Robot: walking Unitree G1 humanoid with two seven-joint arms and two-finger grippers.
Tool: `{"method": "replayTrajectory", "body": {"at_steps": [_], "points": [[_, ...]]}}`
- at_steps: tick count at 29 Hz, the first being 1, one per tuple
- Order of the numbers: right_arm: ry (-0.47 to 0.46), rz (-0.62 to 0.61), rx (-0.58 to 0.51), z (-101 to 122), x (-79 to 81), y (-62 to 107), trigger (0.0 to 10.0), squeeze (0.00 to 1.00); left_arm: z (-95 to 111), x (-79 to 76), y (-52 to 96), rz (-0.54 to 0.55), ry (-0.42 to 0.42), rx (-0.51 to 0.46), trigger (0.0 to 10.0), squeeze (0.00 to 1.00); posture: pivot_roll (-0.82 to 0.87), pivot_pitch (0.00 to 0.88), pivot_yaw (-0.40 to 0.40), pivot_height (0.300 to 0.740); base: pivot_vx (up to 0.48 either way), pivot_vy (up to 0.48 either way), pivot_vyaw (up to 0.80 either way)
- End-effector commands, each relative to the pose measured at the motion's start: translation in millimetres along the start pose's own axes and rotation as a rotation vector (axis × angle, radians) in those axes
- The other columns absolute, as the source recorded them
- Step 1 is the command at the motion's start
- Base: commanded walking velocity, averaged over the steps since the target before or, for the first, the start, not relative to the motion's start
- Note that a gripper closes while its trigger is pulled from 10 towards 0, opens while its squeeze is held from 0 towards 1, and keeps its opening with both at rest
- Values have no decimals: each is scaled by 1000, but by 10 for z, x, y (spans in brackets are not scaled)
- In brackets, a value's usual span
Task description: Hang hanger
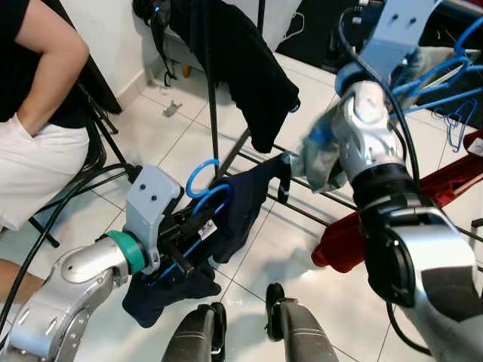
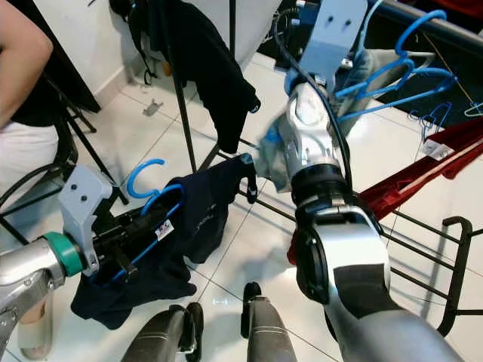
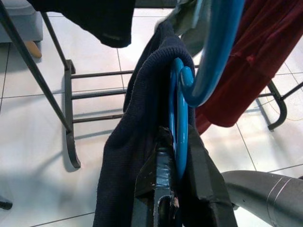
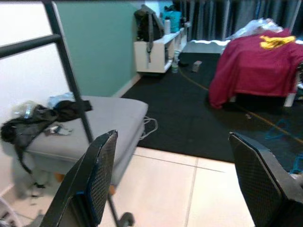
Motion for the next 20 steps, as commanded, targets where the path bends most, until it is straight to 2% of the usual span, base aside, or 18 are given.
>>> {"method": "replayTrajectory", "body": {"at_steps": [1,3,4,5,6,8,10,12,13,16,18,20], "points": [[14,-34,-23,23,-121,0,10000,0,16,-33,-6,-22,-6,-16,10000,0,-7,203,78,740,0,0,0],[36,-59,-46,66,-248,-14,10000,0,18,-29,-13,-22,-6,-18,10000,0,-9,198,78,740,0,0,0],[36,-59,-46,66,-248,-14,10000,0,18,-29,-13,-22,-6,-18,10000,0,-9,198,78,740,0,0,0],[53,-77,-67,115,-344,-30,10000,0,16,-28,-14,-22,-7,-17,10000,0,-9,198,78,740,0,0,0],[53,-77,-67,115,-344,-30,10000,0,16,-28,-14,-22,-7,-17,10000,0,-9,198,78,740,0,0,0],[91,-119,-114,243,-543,-59,10000,0,12,-25,-16,-21,-6,-16,10000,0,-9,197,77,740,0,0,0],[91,-119,-114,243,-543,-59,10000,0,12,-25,-16,-21,-6,-16,10000,0,-9,197,77,740,0,0,0],[117,-165,-158,386,-732,-89,10000,0,5,-22,-14,-22,-4,-15,10000,0,-15,197,80,740,0,0,0],[117,-165,-158,386,-732,-89,10000,0,5,-22,-14,-22,-4,-15,10000,0,-15,197,80,740,0,0,0],[153,-245,-221,601,-1048,-90,10000,0,15,-10,-22,-26,-5,-17,10000,0,-19,197,86,740,0,0,0],[153,-245,-221,601,-1048,-90,10000,0,15,-10,-22,-26,-5,-17,10000,0,-19,197,86,740,0,0,0],[173,-265,-229,654,-1178,-70,10000,0,47,6,-40,-22,-2,-29,10000,0,-22,197,89,740,0,0,0]]}}
Point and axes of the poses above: a point about 5 cm out from each wrist's last joint towards the gripper, its own y axis pointing back from the gripper into the wrist, its own z axis along the axis of the wrist's last joint, x = y × z, the point moved 1 cm from there along -y, pointing out of the wrist towards the gripper, and after that the axes turned 10 degrees about -y, right-handed, at the moved point
